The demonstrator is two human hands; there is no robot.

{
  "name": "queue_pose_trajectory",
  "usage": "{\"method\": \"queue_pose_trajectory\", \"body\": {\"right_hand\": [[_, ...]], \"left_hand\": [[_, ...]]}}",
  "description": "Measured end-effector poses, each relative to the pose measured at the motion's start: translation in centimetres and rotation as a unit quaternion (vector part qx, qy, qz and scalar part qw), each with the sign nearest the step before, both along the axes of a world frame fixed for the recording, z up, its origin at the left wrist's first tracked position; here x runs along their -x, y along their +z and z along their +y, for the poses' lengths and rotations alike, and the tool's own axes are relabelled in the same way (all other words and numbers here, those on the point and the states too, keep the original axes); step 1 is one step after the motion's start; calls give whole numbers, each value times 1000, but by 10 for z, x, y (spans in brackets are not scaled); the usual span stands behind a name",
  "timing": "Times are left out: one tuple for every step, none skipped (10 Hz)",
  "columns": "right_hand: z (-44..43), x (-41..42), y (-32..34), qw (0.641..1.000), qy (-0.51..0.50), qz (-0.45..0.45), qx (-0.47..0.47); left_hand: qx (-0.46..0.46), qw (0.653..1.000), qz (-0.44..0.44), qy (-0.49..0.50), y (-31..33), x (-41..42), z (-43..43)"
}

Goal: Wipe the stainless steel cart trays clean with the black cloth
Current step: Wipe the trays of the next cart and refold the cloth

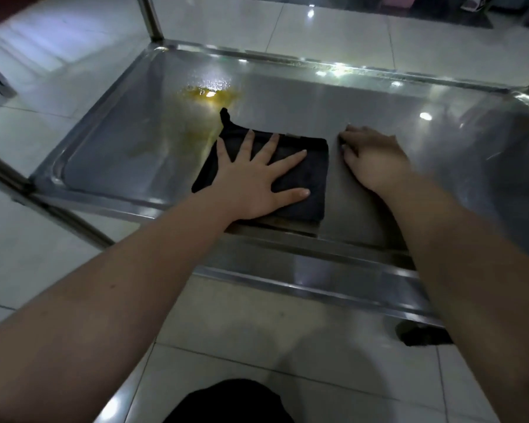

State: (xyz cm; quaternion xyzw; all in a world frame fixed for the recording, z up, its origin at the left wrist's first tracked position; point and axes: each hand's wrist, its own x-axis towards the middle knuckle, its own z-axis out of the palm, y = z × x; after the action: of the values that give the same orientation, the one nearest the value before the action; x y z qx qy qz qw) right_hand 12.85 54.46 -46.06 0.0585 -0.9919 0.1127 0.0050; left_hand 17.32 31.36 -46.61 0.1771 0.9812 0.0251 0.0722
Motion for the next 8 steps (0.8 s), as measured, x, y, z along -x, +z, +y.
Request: {"method": "queue_pose_trajectory", "body": {"right_hand": [[-10,-32,-1,998,4,-49,-25],[-10,-68,-4,992,-36,-111,-48],[-11,-93,-10,992,-68,-88,-62],[-12,-93,-12,993,-73,-72,-63],[-11,-92,-14,992,-77,-73,-65],[-10,-92,-15,993,-78,-69,-59],[-10,-92,-16,993,-79,-63,-57],[-12,-91,-17,993,-82,-65,-60]], "left_hand": [[-2,1000,19,7,-1,-1,2],[-2,1000,22,7,-2,-2,1],[2,1000,6,9,1,-5,3],[5,1000,-8,13,3,-13,9],[4,1000,-7,12,1,-25,8],[2,999,-26,20,3,-27,0],[12,998,-41,39,5,-29,-5],[18,998,-44,48,5,-38,4]]}}
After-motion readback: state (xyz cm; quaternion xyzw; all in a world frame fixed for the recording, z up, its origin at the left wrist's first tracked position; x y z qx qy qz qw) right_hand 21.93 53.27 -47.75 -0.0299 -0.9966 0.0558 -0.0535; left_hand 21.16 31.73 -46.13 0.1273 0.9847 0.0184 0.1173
